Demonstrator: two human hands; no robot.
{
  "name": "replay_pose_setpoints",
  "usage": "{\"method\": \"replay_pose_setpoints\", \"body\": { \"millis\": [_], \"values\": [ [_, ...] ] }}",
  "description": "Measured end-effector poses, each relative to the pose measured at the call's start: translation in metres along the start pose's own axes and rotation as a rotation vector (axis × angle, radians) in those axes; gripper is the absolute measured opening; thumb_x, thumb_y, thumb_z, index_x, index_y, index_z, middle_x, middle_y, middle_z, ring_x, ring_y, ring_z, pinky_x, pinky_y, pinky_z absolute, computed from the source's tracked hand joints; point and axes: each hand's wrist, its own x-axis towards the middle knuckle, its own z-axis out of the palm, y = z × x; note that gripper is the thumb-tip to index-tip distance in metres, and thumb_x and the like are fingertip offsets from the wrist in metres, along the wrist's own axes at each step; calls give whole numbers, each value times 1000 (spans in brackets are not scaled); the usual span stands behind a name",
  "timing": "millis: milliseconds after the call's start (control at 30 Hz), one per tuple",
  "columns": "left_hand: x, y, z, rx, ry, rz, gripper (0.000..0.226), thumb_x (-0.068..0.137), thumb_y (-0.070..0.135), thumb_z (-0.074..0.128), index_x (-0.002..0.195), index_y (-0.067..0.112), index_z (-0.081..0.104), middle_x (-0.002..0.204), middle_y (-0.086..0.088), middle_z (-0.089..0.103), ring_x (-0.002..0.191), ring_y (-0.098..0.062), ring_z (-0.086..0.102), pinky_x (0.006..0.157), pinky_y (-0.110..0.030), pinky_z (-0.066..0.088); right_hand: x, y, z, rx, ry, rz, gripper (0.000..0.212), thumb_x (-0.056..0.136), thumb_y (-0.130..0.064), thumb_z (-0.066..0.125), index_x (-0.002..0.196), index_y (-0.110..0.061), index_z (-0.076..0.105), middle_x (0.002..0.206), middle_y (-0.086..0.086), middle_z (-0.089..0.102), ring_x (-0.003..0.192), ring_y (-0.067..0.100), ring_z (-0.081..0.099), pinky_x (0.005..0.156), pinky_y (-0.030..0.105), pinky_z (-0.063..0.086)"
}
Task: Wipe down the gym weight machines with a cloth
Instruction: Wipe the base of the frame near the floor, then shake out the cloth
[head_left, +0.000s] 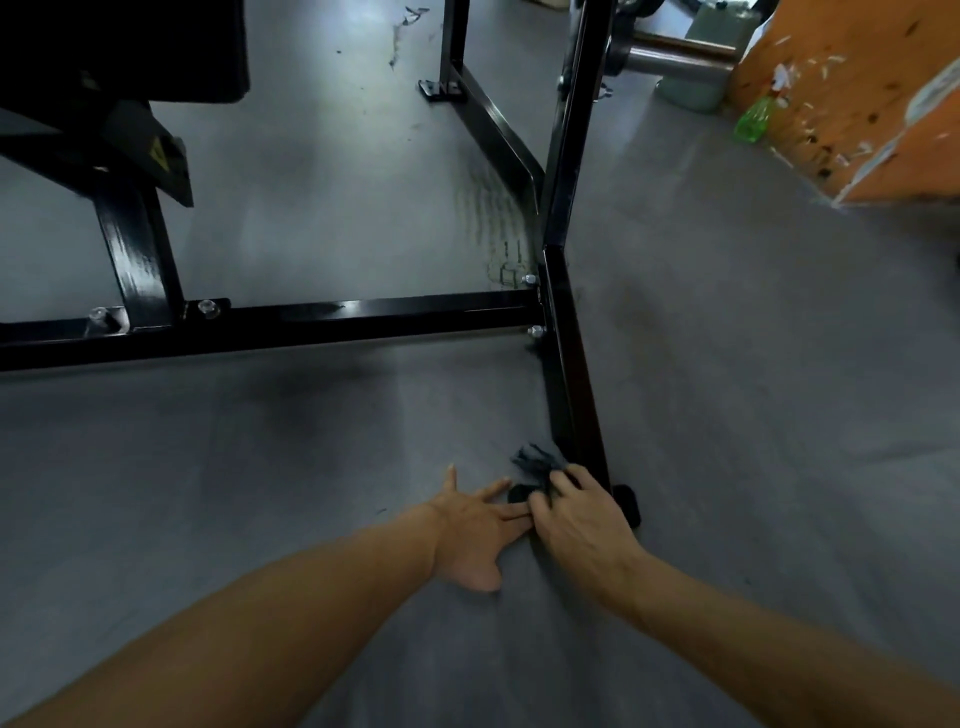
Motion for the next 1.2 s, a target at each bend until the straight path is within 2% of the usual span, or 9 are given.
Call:
{"method": "replay_pose_setpoints", "body": {
  "millis": [67,167,333,400,500,633,700,1033,1200],
  "values": [
    [-9,-4,-6,16,11,-3,90,94,50,54,162,33,-3,169,13,-9,156,-22,-10,110,-81,3,-10,-7,-2,-10,-22,-23,27,91,-19,62,111,-1,63,89,17,73,111,35,58,109,50,29],
    [-30,-14,-20,-7,36,-62,88,96,42,55,163,31,-2,170,13,-6,157,-18,-5,114,-77,7,-13,-3,-6,103,-90,-66,33,94,-12,57,125,-4,54,109,19,69,116,34,55,104,47,33],
    [-63,-46,-46,-210,277,-88,100,92,49,69,163,22,4,171,5,1,157,-18,6,124,-54,18,16,24,-73,762,2,115,10,92,-9,53,100,-14,49,103,12,62,97,32,59,74,32,39],
    [-78,-55,-56,-349,428,-24,105,83,47,80,162,19,17,169,0,18,153,-16,20,123,-34,24,27,29,-108,949,78,154,11,91,-7,55,88,-15,48,90,5,62,83,24,61,65,30,44],
    [-115,-62,-69,-623,656,20,72,74,27,91,135,24,54,133,8,61,119,0,56,99,-12,42,37,26,-165,1148,150,108,6,90,-3,58,95,-6,57,89,13,67,78,21,62,70,36,55],
    [-168,-73,-84,-853,865,-57,35,75,21,89,102,23,68,97,7,75,88,-4,70,80,-29,58,34,15,-229,1411,221,8,18,92,8,55,97,-9,60,81,8,64,71,13,61,64,28,51],
    [-199,-78,-91,-953,936,-69,32,76,20,89,101,15,69,89,3,75,79,-7,71,68,-24,57,33,9,-255,1551,256,-9,21,93,9,53,98,-9,61,82,8,63,70,12,60,62,27,49],
    [-395,-113,-80,-909,1122,-341,24,89,32,78,102,13,74,95,-3,77,89,-15,73,79,-30,59,34,-60,-390,1986,215,-90,31,91,4,42,99,-10,68,102,19,61,94,36,58,79,55,58],
    [-477,-112,-68,-784,983,-387,12,93,38,73,87,27,71,76,14,72,72,2,67,62,-12,46,13,-114,-441,1718,185,-244,18,91,-18,65,100,-2,68,96,21,69,87,39,68,76,48,60]
  ]
}}
